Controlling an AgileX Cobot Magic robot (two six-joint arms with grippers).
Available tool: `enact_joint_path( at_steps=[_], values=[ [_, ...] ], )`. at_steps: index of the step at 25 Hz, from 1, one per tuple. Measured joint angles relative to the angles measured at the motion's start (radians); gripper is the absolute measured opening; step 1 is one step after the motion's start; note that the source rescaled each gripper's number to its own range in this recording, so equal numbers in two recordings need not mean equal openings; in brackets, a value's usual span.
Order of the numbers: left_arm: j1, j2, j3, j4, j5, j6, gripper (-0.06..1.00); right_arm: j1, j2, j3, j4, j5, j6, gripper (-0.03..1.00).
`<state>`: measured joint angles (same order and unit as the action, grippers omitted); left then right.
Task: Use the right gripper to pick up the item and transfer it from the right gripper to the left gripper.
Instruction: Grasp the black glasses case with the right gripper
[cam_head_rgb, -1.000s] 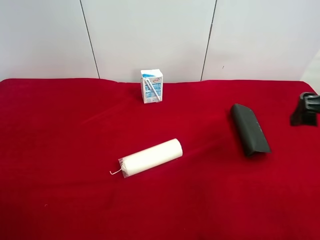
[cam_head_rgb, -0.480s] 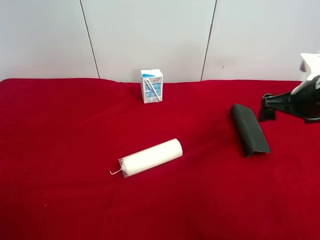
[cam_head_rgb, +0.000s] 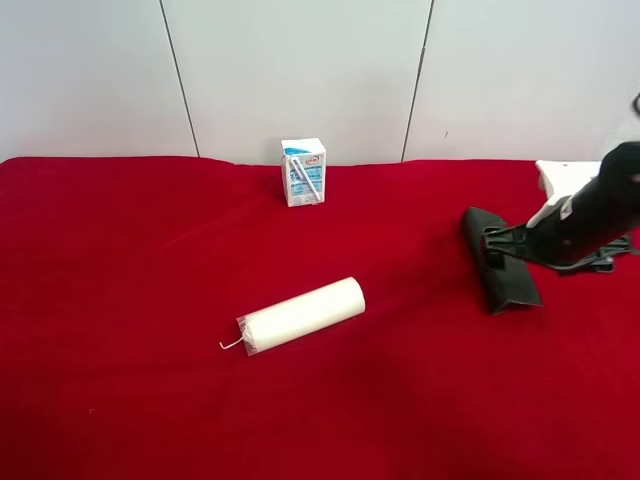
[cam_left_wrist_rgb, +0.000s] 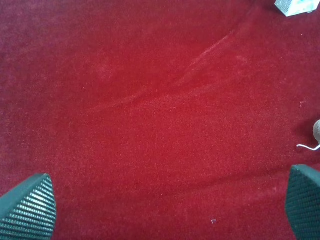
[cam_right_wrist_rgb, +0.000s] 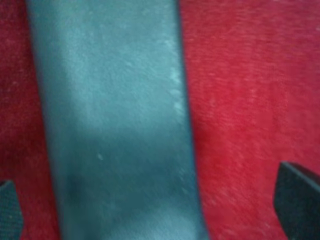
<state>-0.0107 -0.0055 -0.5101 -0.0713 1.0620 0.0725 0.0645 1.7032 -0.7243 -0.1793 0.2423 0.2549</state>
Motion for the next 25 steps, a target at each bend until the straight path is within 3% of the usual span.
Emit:
enact_joint_path(
  at_steps=[5, 22, 24, 25],
  values=[
    [0.000, 0.000, 0.000, 0.000, 0.000, 0.000, 0.88, 0.038, 0.082, 0.000, 0.013, -0.070, 0.001, 1.00],
    [0.000, 0.000, 0.000, 0.000, 0.000, 0.000, 0.88, 0.042, 0.135, -0.002, 0.026, -0.077, 0.002, 1.00],
    [0.000, 0.000, 0.000, 0.000, 0.000, 0.000, 0.88, 0.042, 0.135, -0.002, 0.025, -0.075, 0.002, 0.93],
    [0.000, 0.000, 0.000, 0.000, 0.000, 0.000, 0.88, 0.042, 0.135, -0.003, 0.024, -0.070, 0.002, 0.84]
  ],
)
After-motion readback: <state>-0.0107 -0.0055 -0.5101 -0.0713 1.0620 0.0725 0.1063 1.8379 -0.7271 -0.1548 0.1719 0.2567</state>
